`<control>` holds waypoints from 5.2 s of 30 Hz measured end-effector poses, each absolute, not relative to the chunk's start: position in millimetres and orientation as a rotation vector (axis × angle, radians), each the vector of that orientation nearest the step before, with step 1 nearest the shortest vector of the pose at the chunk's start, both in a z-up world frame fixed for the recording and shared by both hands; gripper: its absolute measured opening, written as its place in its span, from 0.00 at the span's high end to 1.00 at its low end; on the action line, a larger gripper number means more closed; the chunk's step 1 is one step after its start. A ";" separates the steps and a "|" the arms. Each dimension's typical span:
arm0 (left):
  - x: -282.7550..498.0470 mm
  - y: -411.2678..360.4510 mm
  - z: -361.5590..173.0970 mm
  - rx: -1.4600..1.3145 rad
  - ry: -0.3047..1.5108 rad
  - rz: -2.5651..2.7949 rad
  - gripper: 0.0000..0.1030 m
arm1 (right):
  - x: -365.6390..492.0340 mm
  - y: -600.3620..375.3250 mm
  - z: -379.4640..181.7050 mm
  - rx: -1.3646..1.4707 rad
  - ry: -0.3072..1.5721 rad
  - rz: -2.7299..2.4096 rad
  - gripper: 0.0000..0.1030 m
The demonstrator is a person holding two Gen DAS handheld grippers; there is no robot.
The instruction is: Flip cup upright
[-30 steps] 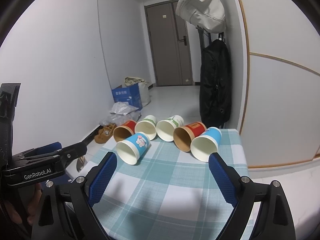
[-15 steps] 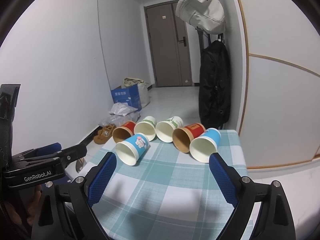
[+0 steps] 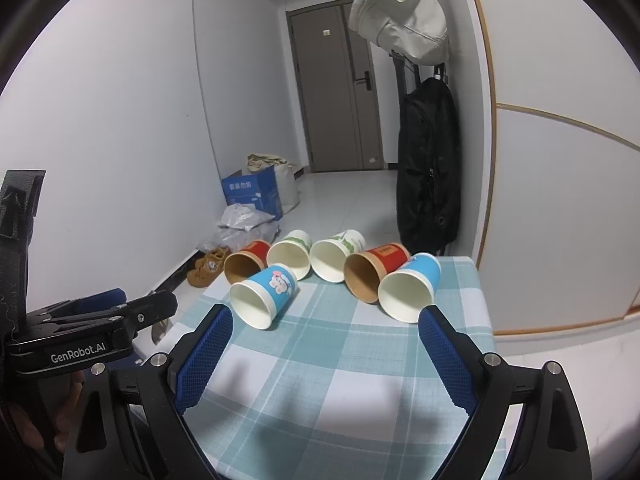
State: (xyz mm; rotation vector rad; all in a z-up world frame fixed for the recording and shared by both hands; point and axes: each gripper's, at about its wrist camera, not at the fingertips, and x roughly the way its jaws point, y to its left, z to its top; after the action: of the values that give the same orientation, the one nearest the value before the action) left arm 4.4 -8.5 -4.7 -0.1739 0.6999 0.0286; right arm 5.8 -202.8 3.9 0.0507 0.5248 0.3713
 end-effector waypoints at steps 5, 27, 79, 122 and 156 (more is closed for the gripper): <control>5.3 -11.0 -6.0 -0.168 0.706 0.026 0.15 | 4.8 -203.8 2.5 0.054 0.531 0.373 0.08; 70.3 -9.7 -13.4 -0.154 0.838 -0.076 0.15 | 9.2 -205.2 9.4 0.063 0.526 0.369 0.02; 145.9 -24.0 -56.4 -0.256 1.270 -0.237 0.45 | 37.7 -244.9 -3.3 0.172 0.614 0.235 0.01; 51.7 -33.6 -89.0 -0.423 1.244 -0.227 0.40 | 11.7 -223.1 -18.9 0.064 0.636 0.283 0.01; -12.6 -13.3 -1.4 -0.145 0.704 -0.011 0.24 | -10.2 -206.1 -10.5 0.036 0.682 0.466 0.01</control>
State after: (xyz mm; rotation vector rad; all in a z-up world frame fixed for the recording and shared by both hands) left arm -12.6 -13.3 -1.4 -0.1454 0.7039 -0.0107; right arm -10.2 -206.1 -10.5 0.0355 0.6818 0.4659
